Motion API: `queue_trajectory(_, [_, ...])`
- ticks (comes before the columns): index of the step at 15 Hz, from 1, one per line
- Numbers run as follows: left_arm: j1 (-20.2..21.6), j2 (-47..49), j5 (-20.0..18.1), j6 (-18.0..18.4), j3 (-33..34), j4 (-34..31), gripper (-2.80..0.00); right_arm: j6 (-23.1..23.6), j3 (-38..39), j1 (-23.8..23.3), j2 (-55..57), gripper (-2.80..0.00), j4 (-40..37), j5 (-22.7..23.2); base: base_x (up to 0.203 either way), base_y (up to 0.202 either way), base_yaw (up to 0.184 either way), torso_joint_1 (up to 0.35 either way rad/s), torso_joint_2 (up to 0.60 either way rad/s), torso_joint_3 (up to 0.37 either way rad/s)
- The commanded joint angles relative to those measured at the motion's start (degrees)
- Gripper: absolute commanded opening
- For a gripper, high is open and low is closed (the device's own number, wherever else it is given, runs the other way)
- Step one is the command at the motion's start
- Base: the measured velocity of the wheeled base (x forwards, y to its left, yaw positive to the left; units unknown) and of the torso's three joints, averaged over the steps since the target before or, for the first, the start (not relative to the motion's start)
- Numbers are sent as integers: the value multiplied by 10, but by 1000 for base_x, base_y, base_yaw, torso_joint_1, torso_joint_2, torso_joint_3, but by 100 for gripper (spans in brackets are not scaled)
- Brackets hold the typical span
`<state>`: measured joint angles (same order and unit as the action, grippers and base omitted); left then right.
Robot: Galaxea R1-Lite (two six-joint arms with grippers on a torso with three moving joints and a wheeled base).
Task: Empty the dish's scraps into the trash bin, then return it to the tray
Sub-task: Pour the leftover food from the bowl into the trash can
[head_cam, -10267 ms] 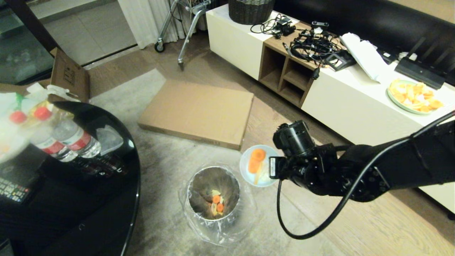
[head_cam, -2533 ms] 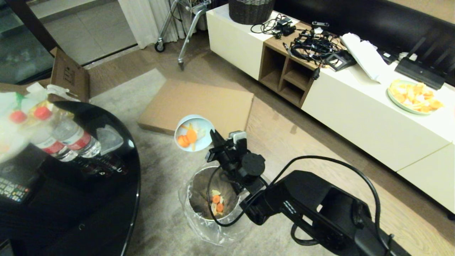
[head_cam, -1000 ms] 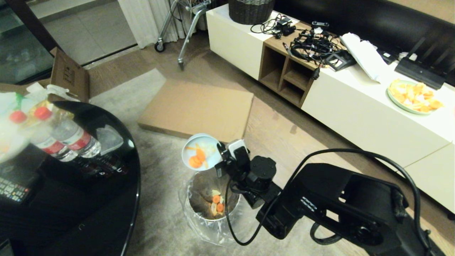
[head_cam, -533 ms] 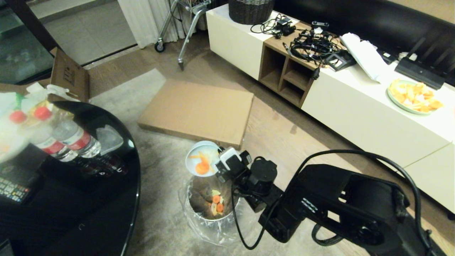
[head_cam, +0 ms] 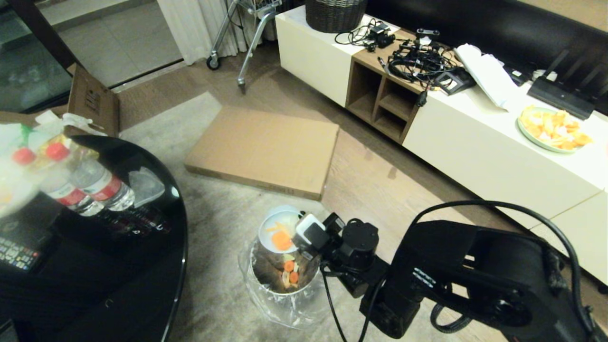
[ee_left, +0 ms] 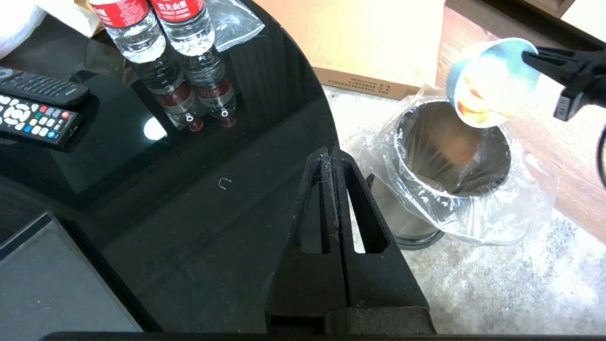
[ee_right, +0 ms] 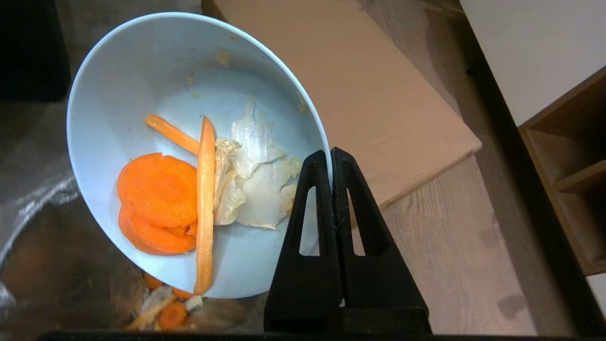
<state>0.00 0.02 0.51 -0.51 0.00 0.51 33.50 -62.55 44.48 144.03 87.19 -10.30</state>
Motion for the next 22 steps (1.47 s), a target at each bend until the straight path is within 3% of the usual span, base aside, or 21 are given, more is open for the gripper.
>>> queue_trajectory(1, [0, 0, 0, 0, 0, 0, -280, 15, 11, 1, -15, -280, 28, 5, 0, 0, 0, 0, 0, 0])
queue_trajectory(4, [0, 0, 0, 0, 0, 0, -280, 48, 11, 0, -16, -280, 28, 5, 0, 0, 0, 0, 0, 0])
queue_trajectory(11, [0, 0, 0, 0, 0, 0, -280, 176, 11, 0, -20, -280, 28, 17, 0, 0, 0, 0, 0, 0])
queue_trajectory(22, [0, 0, 0, 0, 0, 0, -280, 275, -2, -3, -7, -280, 28, 22, 0, 0, 0, 0, 0, 0])
